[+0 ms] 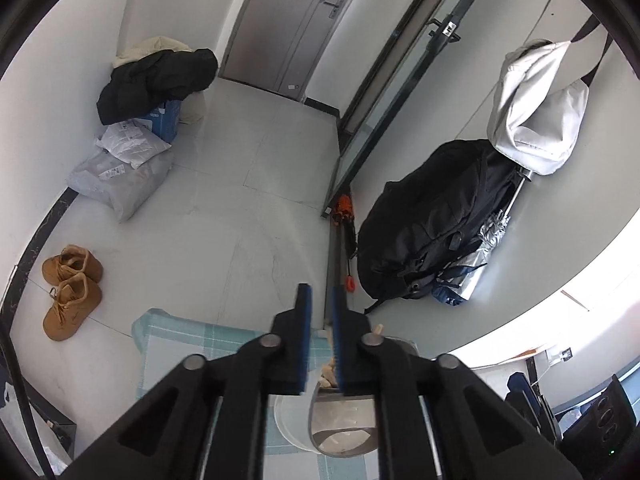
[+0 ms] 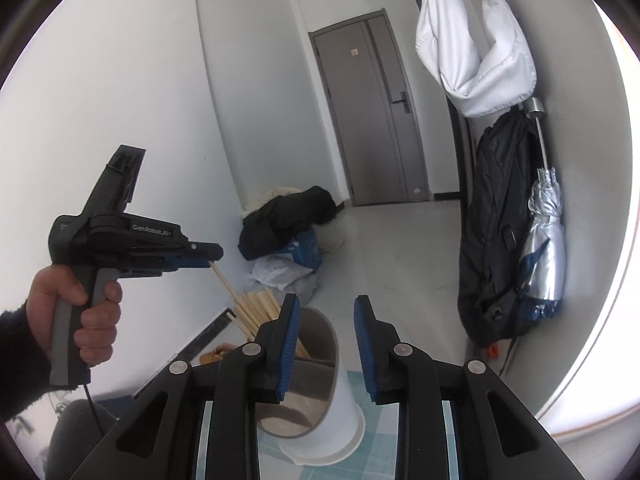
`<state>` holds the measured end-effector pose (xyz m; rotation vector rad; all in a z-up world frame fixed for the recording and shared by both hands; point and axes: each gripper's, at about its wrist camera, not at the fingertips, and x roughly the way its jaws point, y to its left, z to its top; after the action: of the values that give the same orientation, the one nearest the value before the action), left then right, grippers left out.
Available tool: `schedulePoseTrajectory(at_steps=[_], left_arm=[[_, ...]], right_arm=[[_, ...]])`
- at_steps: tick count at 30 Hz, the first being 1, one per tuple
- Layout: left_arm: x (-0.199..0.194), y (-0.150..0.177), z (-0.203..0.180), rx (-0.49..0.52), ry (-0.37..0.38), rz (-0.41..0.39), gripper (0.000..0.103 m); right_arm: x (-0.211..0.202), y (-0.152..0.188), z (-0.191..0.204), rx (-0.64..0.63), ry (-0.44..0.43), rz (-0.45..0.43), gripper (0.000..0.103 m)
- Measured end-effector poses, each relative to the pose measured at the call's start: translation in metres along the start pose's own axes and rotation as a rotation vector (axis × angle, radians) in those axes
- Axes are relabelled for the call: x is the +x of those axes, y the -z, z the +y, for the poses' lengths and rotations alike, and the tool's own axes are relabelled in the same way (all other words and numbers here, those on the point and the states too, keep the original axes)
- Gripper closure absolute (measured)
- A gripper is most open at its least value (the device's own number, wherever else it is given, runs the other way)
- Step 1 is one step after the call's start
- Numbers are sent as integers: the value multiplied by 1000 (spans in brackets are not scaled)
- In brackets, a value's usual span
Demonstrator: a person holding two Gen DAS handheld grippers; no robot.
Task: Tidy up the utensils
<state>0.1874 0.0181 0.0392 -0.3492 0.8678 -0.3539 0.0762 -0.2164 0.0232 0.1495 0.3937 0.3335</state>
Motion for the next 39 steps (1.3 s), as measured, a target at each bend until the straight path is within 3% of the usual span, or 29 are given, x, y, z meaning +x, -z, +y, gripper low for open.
schedulePoseTrajectory(at_steps=[9, 12, 15, 16, 17, 18, 20, 23, 25, 27, 33, 37, 39], left_arm=[[16, 23, -19, 76, 18, 84, 102], [14, 28, -25, 135, -4, 84, 101], [4, 30, -23, 125, -20, 64, 99], [-5, 30, -22, 121, -21, 38, 96], [-10, 31, -23, 122, -26, 17, 84], [-15, 32, -24, 124, -35, -3, 66], [-32, 36, -25, 129, -52, -69, 46], [-51, 42, -30, 150, -104, -140, 32], [-62, 49, -33, 166, -121, -178, 30], [-74, 58, -37, 192, -142, -211, 20], [-94, 77, -37, 202, -189, -267, 8], [-105, 89, -37, 220, -229, -291, 7], [-110, 95, -36, 219, -232, -311, 5]], right_arm=[[-10, 11, -9, 32, 23, 10, 75], [-13, 15, -11, 47, 30, 18, 75], [-16, 19, -12, 66, 35, 30, 75], [-17, 20, -11, 70, 35, 30, 75], [-18, 20, -10, 70, 37, 30, 75], [-21, 20, -8, 66, 42, 27, 75], [-24, 19, -4, 68, 44, 20, 72], [-30, 16, 3, 67, 43, 5, 60], [-36, 13, 9, 62, 43, -8, 52], [-42, 11, 16, 61, 47, -22, 39], [-57, 9, 34, 51, 58, -52, 22], [-66, 12, 42, 43, 75, -62, 16], [-69, 15, 46, 31, 89, -67, 7]])
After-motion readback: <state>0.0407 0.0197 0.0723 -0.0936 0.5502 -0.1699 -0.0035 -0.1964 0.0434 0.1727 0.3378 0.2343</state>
